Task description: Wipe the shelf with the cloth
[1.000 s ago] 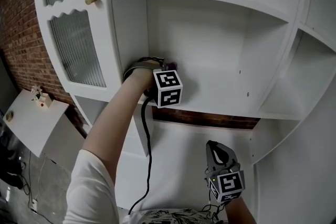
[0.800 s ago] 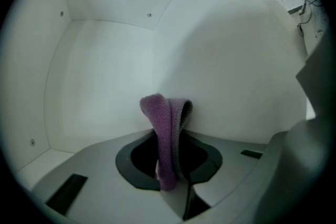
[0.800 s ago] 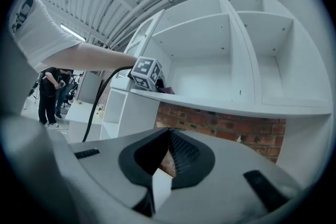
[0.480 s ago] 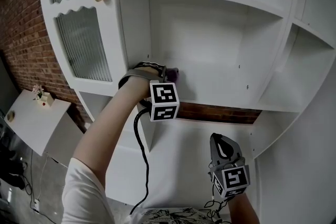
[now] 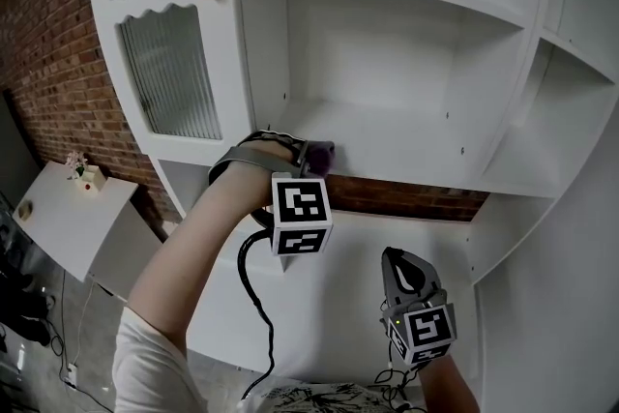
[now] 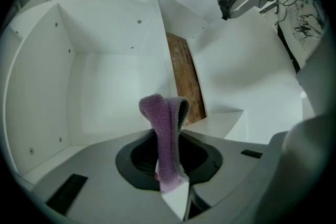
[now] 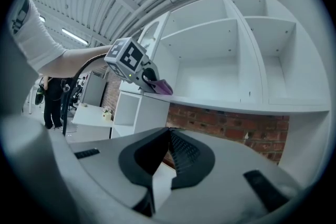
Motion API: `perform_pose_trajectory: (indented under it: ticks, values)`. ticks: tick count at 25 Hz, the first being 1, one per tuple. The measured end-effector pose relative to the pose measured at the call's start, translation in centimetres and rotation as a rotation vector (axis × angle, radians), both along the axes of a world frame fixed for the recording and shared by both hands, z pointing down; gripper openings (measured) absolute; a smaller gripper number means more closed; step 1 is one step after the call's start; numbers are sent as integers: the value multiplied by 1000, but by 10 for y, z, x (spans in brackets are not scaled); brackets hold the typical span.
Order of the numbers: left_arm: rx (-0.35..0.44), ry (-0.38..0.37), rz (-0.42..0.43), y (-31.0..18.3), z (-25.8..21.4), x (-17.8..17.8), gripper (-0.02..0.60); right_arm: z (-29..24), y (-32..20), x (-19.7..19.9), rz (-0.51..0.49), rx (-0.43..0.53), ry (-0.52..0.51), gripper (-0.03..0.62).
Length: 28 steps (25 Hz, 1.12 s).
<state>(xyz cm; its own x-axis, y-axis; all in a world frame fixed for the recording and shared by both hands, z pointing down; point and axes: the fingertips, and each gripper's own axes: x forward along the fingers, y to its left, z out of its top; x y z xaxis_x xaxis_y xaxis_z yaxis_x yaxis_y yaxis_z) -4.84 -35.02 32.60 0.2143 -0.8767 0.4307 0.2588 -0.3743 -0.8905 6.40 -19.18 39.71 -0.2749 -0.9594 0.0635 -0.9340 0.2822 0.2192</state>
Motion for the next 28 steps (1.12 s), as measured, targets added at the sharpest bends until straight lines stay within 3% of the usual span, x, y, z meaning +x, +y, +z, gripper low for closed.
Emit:
perform_pose_trajectory:
  ticks: [7, 11, 14, 24, 28]
  values:
    - [2, 90, 56, 6, -26, 20, 87, -7, 8, 4, 14, 25, 14, 5]
    - [80, 135, 82, -21, -42, 51, 87, -10, 7, 24, 45, 34, 10, 5]
    - [118, 128, 74, -53, -43, 73, 87, -10, 2, 43, 71, 32, 8, 5]
    - [42, 125, 45, -132, -12, 124, 87, 8, -15, 101, 151, -10, 5, 5]
    - [6, 167, 52, -148, -12, 143, 87, 14, -23, 115, 177, -17, 6, 5]
